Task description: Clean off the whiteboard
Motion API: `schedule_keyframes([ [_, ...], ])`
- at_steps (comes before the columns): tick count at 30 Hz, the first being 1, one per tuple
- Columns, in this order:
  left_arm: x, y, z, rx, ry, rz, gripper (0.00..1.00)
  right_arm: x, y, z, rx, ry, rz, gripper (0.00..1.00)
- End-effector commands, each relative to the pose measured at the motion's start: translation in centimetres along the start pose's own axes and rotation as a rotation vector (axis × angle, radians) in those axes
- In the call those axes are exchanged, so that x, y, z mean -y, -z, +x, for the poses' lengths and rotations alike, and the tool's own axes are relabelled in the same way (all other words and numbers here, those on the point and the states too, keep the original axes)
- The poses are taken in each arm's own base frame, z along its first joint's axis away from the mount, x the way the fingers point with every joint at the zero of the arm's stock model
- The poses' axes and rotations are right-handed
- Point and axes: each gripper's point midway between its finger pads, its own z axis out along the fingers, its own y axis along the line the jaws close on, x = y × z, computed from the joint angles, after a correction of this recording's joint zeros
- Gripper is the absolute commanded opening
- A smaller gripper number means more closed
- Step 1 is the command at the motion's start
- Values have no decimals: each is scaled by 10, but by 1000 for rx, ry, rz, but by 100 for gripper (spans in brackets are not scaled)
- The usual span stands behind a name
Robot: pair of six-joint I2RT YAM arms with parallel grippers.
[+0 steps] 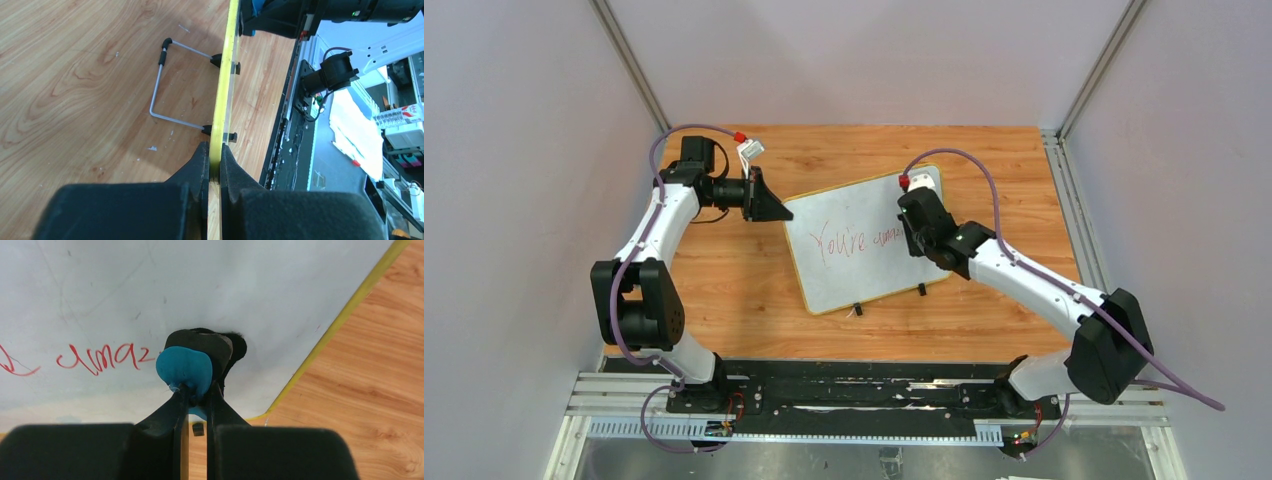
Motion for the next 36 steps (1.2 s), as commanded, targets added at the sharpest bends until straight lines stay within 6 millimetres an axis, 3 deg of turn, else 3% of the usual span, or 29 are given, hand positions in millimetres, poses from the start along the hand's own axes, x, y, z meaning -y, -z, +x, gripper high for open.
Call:
schedule_keyframes([
  [1,-17,-2,14,-65,-34,-70,0,22,10,-50,144,-37,60,1],
  [5,-17,-2,14,-64,-33,-69,0,31,14,-51,156,-49,74,1],
  [15,-17,-2,13,-66,-33,-71,0,18,-3,0,57,-102,13,1],
  [24,-19,-3,14,-68,-23,-67,0,0,1,-3,62,-90,-45,1],
  [30,-18,-2,14,-68,-29,-69,0,-1,-6,26,3,-115,-35,1],
  [36,-19,-3,17,-73,-21,-66,0,5,-1,46,-17,-154,-24,1],
])
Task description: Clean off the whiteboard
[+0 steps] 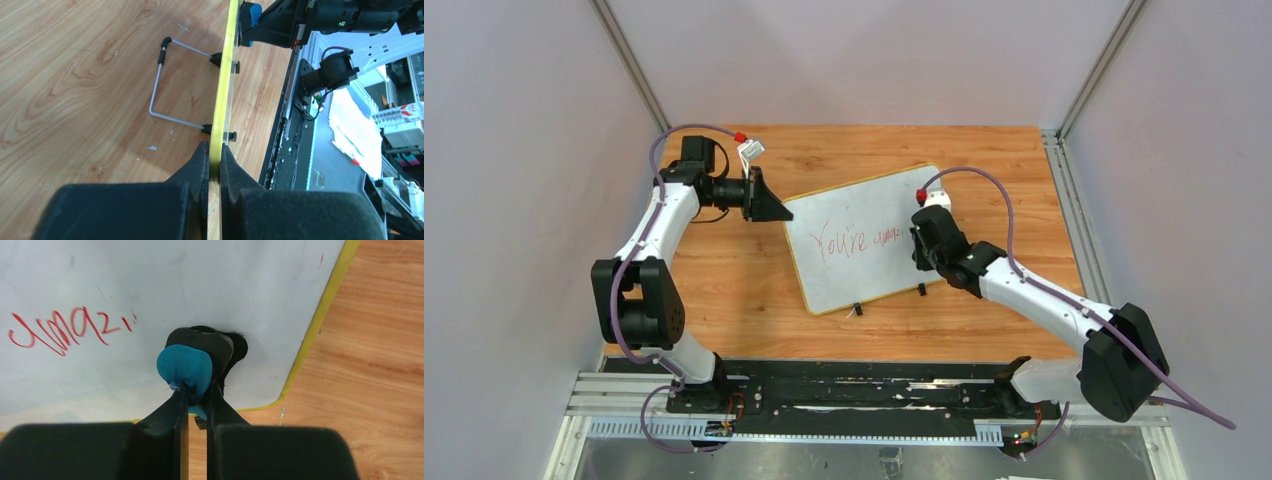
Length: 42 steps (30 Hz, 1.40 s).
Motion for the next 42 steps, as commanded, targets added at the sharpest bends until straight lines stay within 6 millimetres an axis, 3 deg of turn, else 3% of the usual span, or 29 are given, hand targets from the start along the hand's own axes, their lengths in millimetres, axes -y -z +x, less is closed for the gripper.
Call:
schedule_keyframes([
  [1,-19,-3,16,-68,-23,-68,0,3,5,26,-51,-30,4,1],
  [13,-19,-3,16,-68,-18,-66,0,5,9,31,-60,-27,8,1],
  [24,-19,-4,18,-70,-15,-64,0,8,3,-21,22,42,69,1],
  [34,-18,-3,18,-70,-16,-63,0,11,10,-53,98,34,85,1],
  [39,-18,-4,18,-69,-15,-61,0,12,13,-56,110,35,82,1],
  [42,-18,-4,18,-69,-13,-60,0,8,7,-45,79,29,67,1],
])
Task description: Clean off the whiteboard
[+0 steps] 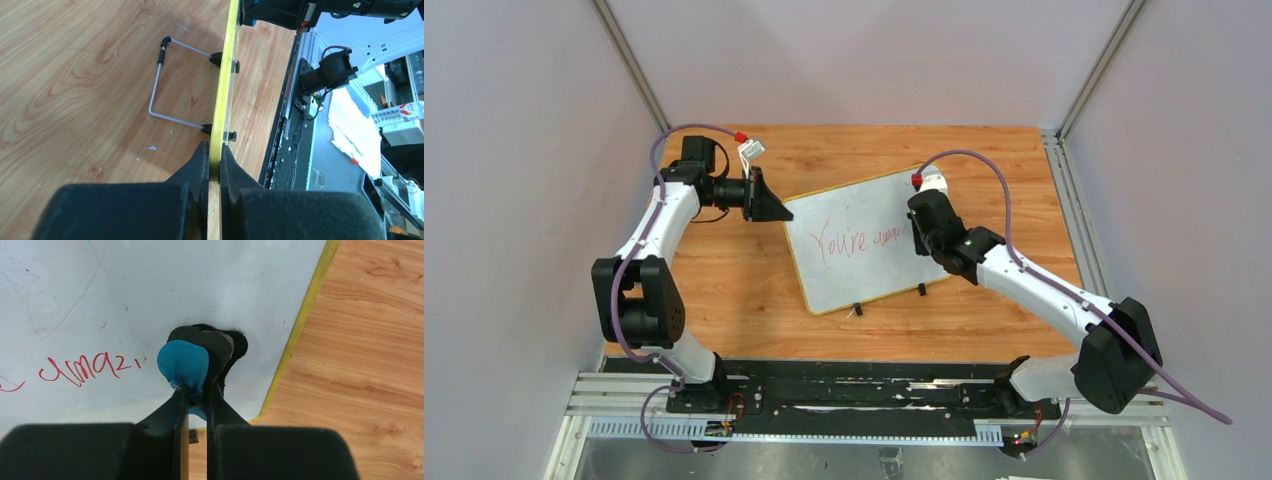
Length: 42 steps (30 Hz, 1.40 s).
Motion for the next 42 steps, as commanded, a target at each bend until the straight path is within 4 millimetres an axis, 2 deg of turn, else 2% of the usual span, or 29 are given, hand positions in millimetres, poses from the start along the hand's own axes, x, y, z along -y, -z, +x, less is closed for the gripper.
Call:
schedule_keyframes([
  [1,-17,-3,18,-67,-14,-66,0,0,-1,-7,25,-33,-2,1],
  [6,-17,-3,19,-69,-15,-68,0,-11,-5,15,-19,-60,-34,1],
  [13,-18,-3,19,-69,-13,-66,0,-19,-6,35,-55,-56,-38,1],
  [20,-19,-4,17,-68,-13,-66,0,-16,-4,34,-58,-50,-27,1],
  [26,-18,-3,17,-67,-14,-64,0,-7,-1,45,-66,-56,-1,1],
  [28,-18,-4,17,-67,-12,-63,0,-1,1,46,-61,-50,26,1],
  [36,-18,-3,20,-75,-12,-62,0,29,3,26,-10,-57,116,1],
  [42,-17,-3,20,-75,-15,-64,0,19,0,18,-11,-44,60,1],
])
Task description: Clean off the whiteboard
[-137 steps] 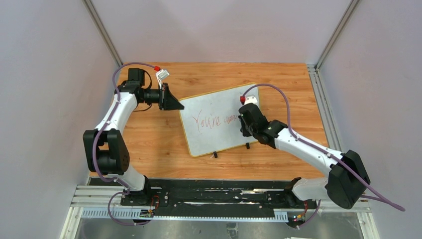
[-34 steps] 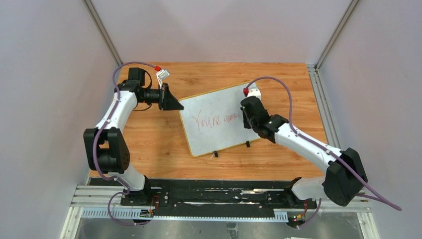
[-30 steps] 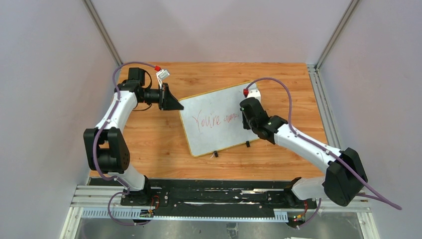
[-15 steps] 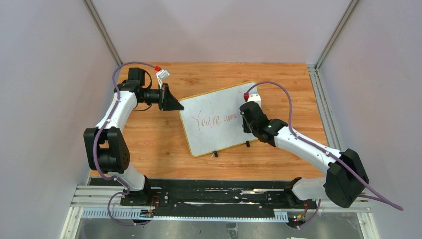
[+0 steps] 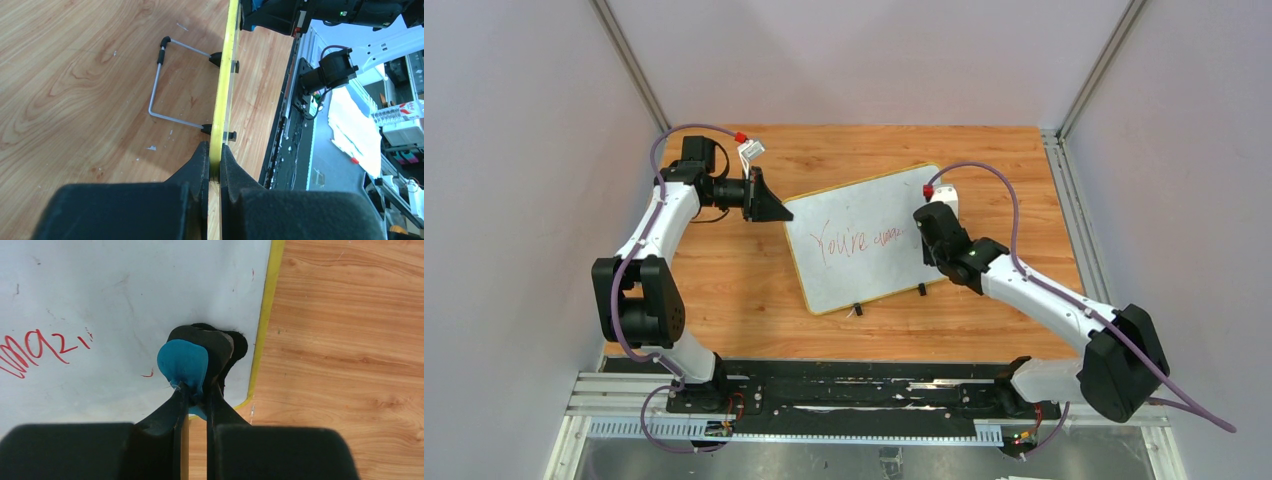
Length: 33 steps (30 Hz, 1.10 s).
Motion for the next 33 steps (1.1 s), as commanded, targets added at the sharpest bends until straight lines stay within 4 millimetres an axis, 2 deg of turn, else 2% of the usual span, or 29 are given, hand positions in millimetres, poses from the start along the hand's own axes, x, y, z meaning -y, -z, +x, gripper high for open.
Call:
schedule_keyframes([
  [1,-17,-3,19,-74,-11,-66,0,-6,0,-12,9,1,-36,1],
  [12,-17,-3,20,-76,-8,-66,0,-53,-5,-28,22,16,-145,1],
  [22,-18,-3,21,-79,-6,-65,0,-70,0,-37,40,21,-193,1],
  [26,-18,-3,20,-78,-7,-64,0,-60,-3,-30,29,35,-143,1],
  [33,-19,-3,21,-82,-7,-63,0,-25,-6,-24,28,52,-4,1],
])
